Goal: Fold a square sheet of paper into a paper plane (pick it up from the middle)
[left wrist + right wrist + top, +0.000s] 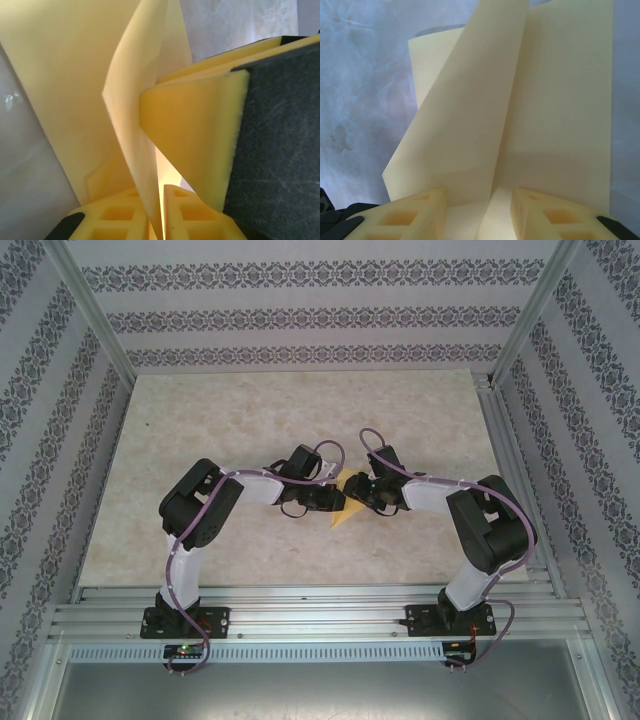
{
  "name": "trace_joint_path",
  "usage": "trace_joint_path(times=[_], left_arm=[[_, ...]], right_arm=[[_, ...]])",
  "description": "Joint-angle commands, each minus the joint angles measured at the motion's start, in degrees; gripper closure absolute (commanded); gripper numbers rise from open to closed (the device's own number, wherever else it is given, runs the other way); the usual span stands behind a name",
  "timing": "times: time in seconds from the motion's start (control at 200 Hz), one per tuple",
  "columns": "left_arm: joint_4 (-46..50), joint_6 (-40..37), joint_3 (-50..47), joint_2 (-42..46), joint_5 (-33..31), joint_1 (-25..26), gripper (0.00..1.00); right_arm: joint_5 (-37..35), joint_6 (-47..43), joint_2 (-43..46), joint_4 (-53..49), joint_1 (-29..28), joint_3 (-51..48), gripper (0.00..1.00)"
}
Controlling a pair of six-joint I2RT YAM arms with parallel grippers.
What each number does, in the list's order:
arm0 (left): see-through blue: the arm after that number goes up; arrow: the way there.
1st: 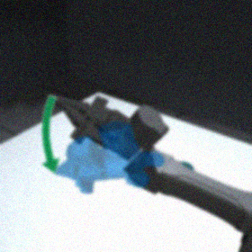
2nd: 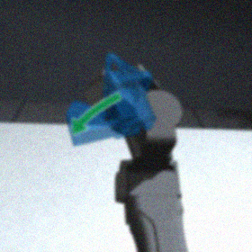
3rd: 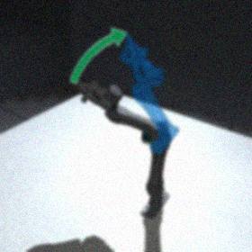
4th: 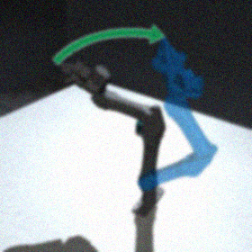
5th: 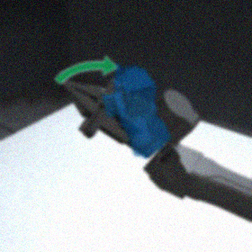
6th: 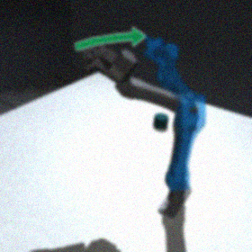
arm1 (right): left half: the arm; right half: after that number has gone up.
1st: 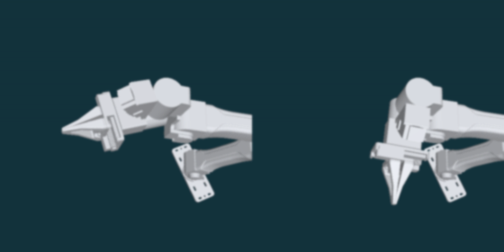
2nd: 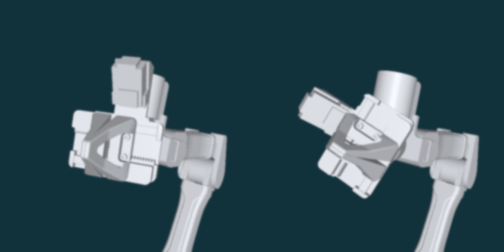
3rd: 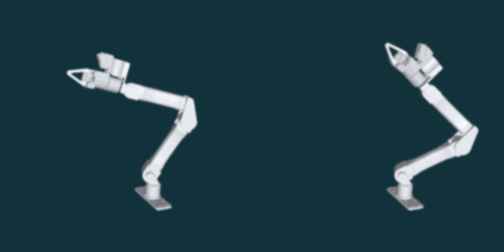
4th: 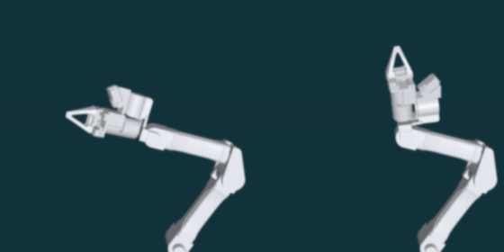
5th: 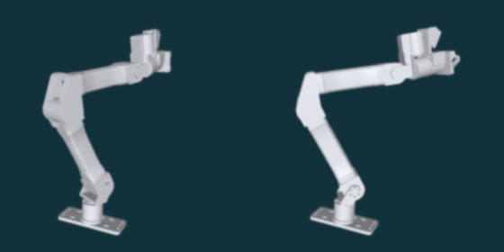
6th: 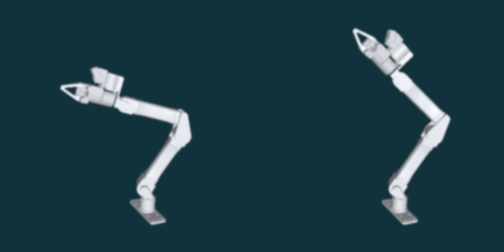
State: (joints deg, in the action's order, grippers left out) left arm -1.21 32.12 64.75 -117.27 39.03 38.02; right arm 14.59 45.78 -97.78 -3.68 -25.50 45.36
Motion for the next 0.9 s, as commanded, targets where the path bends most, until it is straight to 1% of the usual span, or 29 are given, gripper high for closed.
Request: trace_joint_path(times=[0.0, 0.22, 0.41, 0.555, 0.634, 0.769, 0.894], left_arm=[[0.13, -0.83, 0.27, 0.18, -0.08, 0.88, 0.82], [-1.48, 0.63, -2.54, 3.45, -0.05, 0.83, 0.76], [-2.48, 1.96, -5.78, 6.64, -0.59, 0.83, 0.74], [-2.14, 2.1, -8.2, 10.26, -2.55, 0.74, 0.74], [-1.69, 1.63, -9.32, 12.85, -5.13, 0.68, 0.72], [-2.94, 0.89, -11.53, 15.87, -11.5, 0.82, 0.7], [-2.85, -0.83, -13.07, 17.73, -18.52, 3.13, 0.65]], right_arm=[[-6.19, 1.56, -3.8, -6.36, -0.51, -0.73, 0.6], [-7.91, 3.28, -5.29, -8.13, -0.78, -0.2, 0.6], [-8.92, 4.48, -6.45, -9.71, -0.96, 0.46, 0.6], [-9.95, 5.09, -6.81, -11.37, -1.13, 1.1, 0.6], [-10.59, 5.56, -6.81, -12.18, -1.22, 1.39, 0.6], [-11.14, 6.31, -6.9, -13.39, -1.35, 1.79, 0.6], [-11.68, 7.16, -6.81, -14.09, -1.4, 2.0, 0.59]])
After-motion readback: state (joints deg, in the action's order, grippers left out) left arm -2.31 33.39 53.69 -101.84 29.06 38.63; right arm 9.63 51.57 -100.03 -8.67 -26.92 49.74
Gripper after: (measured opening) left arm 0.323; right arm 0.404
